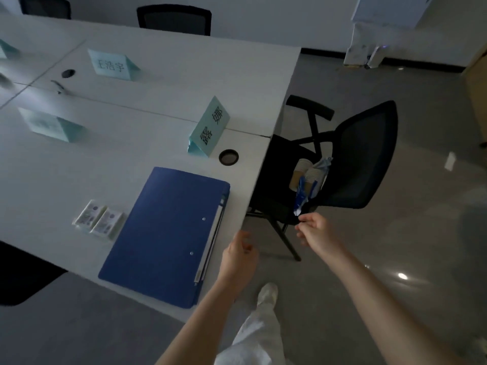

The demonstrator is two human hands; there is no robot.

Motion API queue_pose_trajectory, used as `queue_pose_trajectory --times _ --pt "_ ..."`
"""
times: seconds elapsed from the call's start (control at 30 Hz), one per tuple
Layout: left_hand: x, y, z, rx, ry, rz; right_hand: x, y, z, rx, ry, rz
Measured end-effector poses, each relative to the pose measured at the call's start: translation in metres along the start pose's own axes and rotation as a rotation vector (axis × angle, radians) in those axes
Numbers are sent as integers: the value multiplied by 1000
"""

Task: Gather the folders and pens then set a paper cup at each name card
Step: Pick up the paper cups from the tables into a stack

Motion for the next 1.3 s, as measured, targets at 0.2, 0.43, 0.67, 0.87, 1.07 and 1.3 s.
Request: queue_pose_trajectory --times 0.2,0.43,0.67,0.87,1.07,1.3 --pt "54 -83 -34 -67 18 -20 -11 -102 46 -40 121 120" --pt "106 -161 -89 -139 -3 -4 -30 -215 84 -38 182 247" --pt "171 -233 -133 -243 1 18 -52 -347 82 -7 303 433" --pt "225 -289 -142 -436 -78 52 -50 -450 74 -3 423 478" --pt "282 -344 -126 -467 -57 1 -24 -533 56 -18 587 466" --pt "327 -387 -81 -691 51 -60 18 -585 19 -53 722 611"
Point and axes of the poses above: each hand's wrist, its own y-axis away from the middle knuckle, its own x-axis out of the palm, z = x × y, the point moved 2 cm from there along -y, towards the middle knuckle, and after that the axes turned 10 degrees about -z, right-handed, at the moved point
